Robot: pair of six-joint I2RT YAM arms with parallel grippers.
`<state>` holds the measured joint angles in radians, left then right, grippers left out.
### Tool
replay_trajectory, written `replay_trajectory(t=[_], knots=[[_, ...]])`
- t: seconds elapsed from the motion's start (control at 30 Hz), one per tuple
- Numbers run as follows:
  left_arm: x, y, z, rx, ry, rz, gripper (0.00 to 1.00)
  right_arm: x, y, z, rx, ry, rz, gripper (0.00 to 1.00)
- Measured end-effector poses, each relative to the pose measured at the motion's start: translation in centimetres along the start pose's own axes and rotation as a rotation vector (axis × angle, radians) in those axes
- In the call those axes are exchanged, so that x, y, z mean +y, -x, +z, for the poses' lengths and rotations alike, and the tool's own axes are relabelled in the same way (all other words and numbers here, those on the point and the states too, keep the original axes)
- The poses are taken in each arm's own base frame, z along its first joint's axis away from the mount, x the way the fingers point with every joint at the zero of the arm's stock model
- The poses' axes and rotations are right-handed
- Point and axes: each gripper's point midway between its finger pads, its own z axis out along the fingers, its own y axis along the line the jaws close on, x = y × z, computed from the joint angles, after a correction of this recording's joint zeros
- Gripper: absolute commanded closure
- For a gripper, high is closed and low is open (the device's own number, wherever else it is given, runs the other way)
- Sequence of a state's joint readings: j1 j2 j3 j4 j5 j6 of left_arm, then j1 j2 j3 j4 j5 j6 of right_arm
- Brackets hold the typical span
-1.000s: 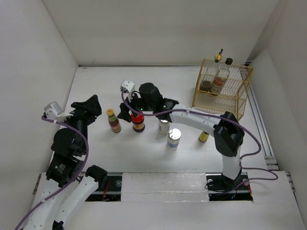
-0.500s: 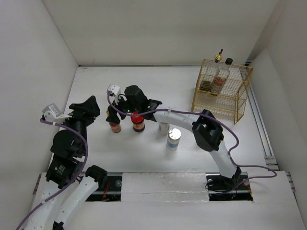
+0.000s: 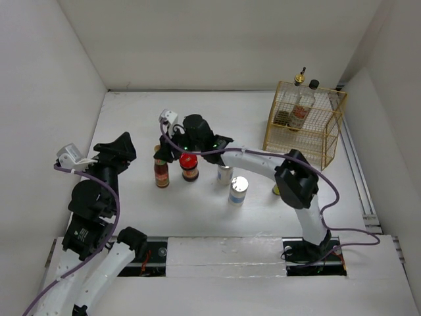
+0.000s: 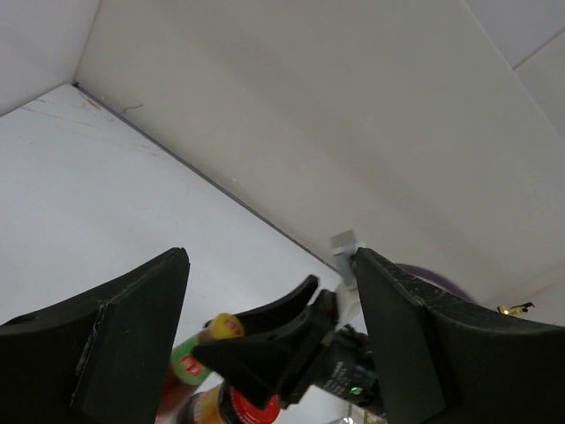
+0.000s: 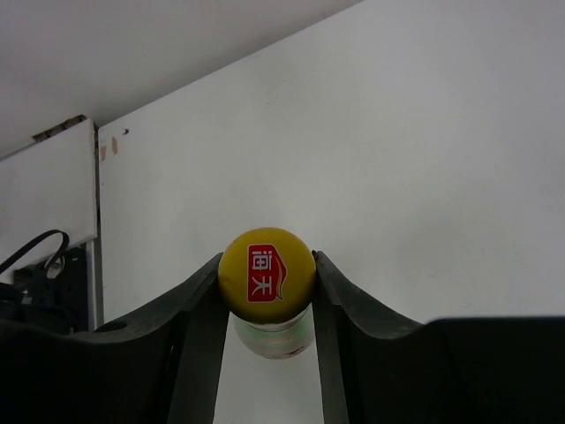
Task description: Organize the condiment bottles
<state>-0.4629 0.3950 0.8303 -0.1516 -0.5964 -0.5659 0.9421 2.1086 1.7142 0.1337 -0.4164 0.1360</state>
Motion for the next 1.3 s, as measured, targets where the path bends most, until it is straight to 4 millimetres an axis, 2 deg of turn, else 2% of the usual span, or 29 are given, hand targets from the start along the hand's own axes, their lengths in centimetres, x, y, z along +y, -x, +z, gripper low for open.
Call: replay_trajectory(t=[0.1, 0.23, 0.3, 0.4, 0.5, 0.6, 0.73, 1.0, 1.13, 1.3], knots=[[0.2, 0.5, -0.4, -0.019, -0.004, -0.013, 0.29, -1.6, 2.8, -3.6, -0.057, -0.049, 0.027, 0.84], [0.1, 0.7, -0.6, -0.023, -0.012, -0.019, 0.29, -4.7, 9.7, -11.2, -0.239, -0.175, 0.014, 0.85], [0.1, 0.3, -0.5, -0.011, -0.015, -0.013, 0.29, -6.4, 13.0, -17.1, -0.343, -0.274, -0.007, 0.85], [-0.1, -0.6, -0.1, 0.017, -0.023, 0.004, 0.29, -8.8, 16.4, -26.6, -0.484, -0.454, -0.022, 0.86], [-0.4, -1.3, 0.1, 0.042, -0.033, 0.016, 0.29, -11.1, 18.3, -35.4, -0.593, -0.663, -0.036, 0.88], [-0.6, -1.6, 0.2, 0.056, -0.042, 0.022, 0.29, -13.0, 18.1, -42.6, -0.653, -0.862, -0.028, 0.88], [-0.7, -1.9, 0.3, 0.066, -0.047, 0.025, 0.29, -15.2, 16.0, -48.7, -0.650, -1.071, 0.023, 0.89], [-0.9, -2.7, 0.6, 0.093, -0.053, 0.037, 0.29, -20.0, 10.4, -57.1, -0.557, -1.377, 0.175, 0.90], [-1.0, -2.8, 0.6, 0.096, -0.055, 0.038, 0.29, -21.5, 9.9, -60.3, -0.549, -1.474, 0.209, 0.90], [-1.1, -2.7, 0.6, 0.095, -0.060, 0.037, 0.29, -22.9, 12.2, -63.7, -0.582, -1.550, 0.186, 0.90]])
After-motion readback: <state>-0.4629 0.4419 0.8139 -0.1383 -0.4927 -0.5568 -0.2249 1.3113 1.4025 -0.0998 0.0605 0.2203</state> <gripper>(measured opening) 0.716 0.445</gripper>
